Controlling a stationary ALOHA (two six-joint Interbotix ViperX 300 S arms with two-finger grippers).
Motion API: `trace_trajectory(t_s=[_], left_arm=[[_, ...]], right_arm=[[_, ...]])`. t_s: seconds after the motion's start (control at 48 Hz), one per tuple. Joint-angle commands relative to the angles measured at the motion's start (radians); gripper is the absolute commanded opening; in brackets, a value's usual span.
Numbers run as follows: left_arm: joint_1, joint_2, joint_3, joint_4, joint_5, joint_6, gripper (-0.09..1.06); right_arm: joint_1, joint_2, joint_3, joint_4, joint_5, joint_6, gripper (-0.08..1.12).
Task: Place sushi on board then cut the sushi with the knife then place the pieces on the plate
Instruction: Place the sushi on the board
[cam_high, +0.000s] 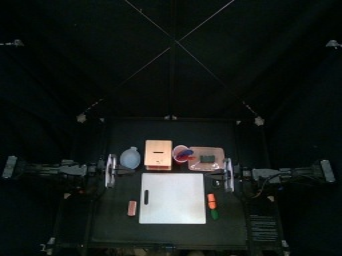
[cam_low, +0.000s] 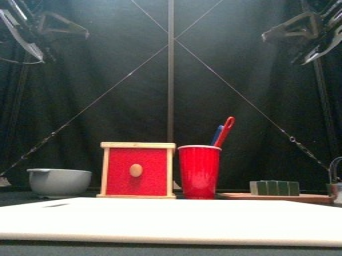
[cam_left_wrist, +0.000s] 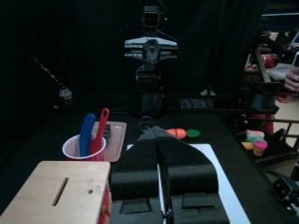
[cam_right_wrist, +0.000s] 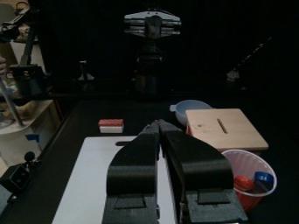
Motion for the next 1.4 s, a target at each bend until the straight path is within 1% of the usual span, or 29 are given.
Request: trace_trajectory(t_s=[0.021, 0.208, 0.333, 0.396, 0.521, 0.583, 0.688, 0.75, 0.875, 1.0, 1.188, 1.292, 1.396], left_arm=[[0.014, 0.049, -0.020, -0.011, -0.023, -0.003, -0.04], [0.032, 0.115, -0.025, -0.032, -0.038, 0.002, -0.02], [0.051, 0.149, -0.026, -0.029, -0.044, 0.005, -0.02], [0.058, 0.156, -0.025, -0.025, -0.055, 0.006, -0.02], [0.058, 0.160, -0.021, -0.018, -0.077, 0.006, -0.02], [0.058, 0.160, -0.020, -0.012, -0.081, 0.006, -0.02], [0.058, 0.160, -0.020, -0.008, -0.084, 0.006, -0.02], [0.058, 0.160, -0.018, -0.009, -0.084, 0.006, -0.02], [0.058, 0.161, -0.018, -0.009, -0.084, 0.005, -0.02], [0.058, 0.160, -0.018, -0.009, -0.086, 0.005, -0.02], [0.058, 0.161, -0.017, -0.009, -0.084, 0.005, -0.02], [0.061, 0.161, -0.014, -0.009, -0.084, 0.006, -0.02], [0.064, 0.160, -0.011, -0.009, -0.084, 0.006, -0.02]], right_arm=[[-0.017, 0.005, -0.020, 0.005, -0.002, 0.009, 0.07], [-0.109, 0.003, -0.043, 0.074, 0.118, 0.037, 0.07], [-0.192, 0.000, -0.084, 0.071, 0.265, 0.034, 0.08], [-0.232, 0.000, -0.109, 0.058, 0.348, 0.031, 0.09], [-0.324, 0.005, -0.156, 0.014, 0.538, 0.020, 0.13], [-0.359, 0.008, -0.169, -0.011, 0.597, 0.020, 0.17], [-0.416, 0.017, -0.193, -0.049, 0.686, 0.018, 0.29], [-0.440, 0.032, -0.207, -0.063, 0.721, 0.017, 0.39], [-0.453, 0.081, -0.227, -0.077, 0.758, 0.014, 0.54], [-0.451, 0.152, -0.241, -0.107, 0.787, 0.012, 0.66], [-0.451, 0.225, -0.262, -0.146, 0.839, 0.003, 0.80], [-0.457, 0.258, -0.279, -0.135, 0.859, -0.035, 0.88], [-0.483, 0.295, -0.290, -0.087, 0.876, -0.080, 0.96]])
